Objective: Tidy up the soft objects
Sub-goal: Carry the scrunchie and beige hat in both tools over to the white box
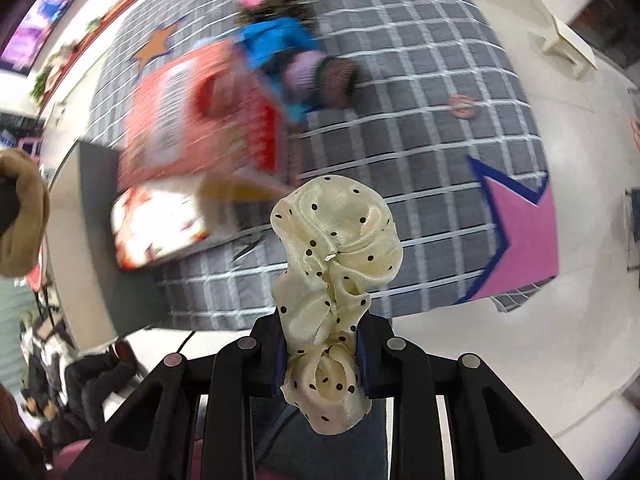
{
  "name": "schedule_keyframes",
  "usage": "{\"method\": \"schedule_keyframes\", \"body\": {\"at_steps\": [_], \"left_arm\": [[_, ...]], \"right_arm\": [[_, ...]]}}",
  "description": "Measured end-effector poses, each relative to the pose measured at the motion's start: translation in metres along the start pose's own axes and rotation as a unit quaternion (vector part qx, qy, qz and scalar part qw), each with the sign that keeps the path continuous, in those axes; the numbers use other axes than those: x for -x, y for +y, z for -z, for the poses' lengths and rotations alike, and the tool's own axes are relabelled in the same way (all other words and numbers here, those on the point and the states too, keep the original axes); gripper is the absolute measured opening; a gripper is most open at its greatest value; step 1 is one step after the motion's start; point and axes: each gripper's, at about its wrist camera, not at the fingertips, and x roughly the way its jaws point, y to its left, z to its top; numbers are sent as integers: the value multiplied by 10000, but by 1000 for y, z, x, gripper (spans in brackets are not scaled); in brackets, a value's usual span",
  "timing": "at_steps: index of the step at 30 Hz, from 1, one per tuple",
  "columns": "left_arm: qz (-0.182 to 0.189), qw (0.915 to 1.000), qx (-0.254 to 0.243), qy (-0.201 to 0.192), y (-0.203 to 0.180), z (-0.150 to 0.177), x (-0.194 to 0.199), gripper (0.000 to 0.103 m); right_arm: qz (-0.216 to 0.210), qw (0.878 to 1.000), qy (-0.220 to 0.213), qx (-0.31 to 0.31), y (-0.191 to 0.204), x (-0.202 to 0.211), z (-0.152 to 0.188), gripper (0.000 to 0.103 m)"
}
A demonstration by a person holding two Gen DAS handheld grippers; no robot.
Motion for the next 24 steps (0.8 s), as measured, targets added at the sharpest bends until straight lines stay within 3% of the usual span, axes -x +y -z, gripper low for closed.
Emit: {"method": "schedule_keyframes", "body": {"at_steps": [7,16,24], "left_arm": [[-535,9951,833,34,75,43,22,38],[-1012,9776,1837,-202,157,96,41,38],[-1353,9627,2341,-113,191,141,41,38]], "right_arm": [[108,9966,-441,683,67,10,11,28],[162,9800,-998,1717,156,31,1,28],[-114,9619,-960,2558,242,35,4,28]]}}
